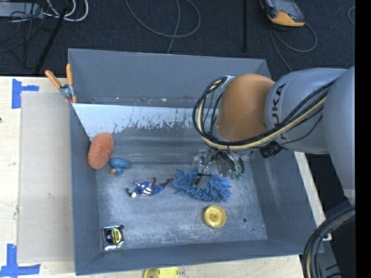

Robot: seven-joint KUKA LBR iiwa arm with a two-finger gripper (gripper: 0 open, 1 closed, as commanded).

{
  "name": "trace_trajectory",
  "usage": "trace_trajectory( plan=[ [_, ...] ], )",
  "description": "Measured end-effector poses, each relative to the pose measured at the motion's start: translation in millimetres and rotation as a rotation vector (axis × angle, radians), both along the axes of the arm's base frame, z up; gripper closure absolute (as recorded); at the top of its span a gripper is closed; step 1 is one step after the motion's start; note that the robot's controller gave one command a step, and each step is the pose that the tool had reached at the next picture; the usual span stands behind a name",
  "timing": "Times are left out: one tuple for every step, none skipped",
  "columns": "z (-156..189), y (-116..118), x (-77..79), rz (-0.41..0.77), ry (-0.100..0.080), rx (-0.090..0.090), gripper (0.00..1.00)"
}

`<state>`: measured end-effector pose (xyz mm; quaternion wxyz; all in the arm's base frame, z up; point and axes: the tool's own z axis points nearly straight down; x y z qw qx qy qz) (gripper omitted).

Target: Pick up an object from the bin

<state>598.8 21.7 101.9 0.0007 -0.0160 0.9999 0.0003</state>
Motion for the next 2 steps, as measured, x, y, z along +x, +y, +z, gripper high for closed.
trace_trajectory(
  plan=[
    [0.0, 0.0, 0.0, 0.0, 0.0, 0.0, 1.0],
    [172.7, -14.5, 16.9, -0.016, -0.007, 0.0, 1.0]
  ],
)
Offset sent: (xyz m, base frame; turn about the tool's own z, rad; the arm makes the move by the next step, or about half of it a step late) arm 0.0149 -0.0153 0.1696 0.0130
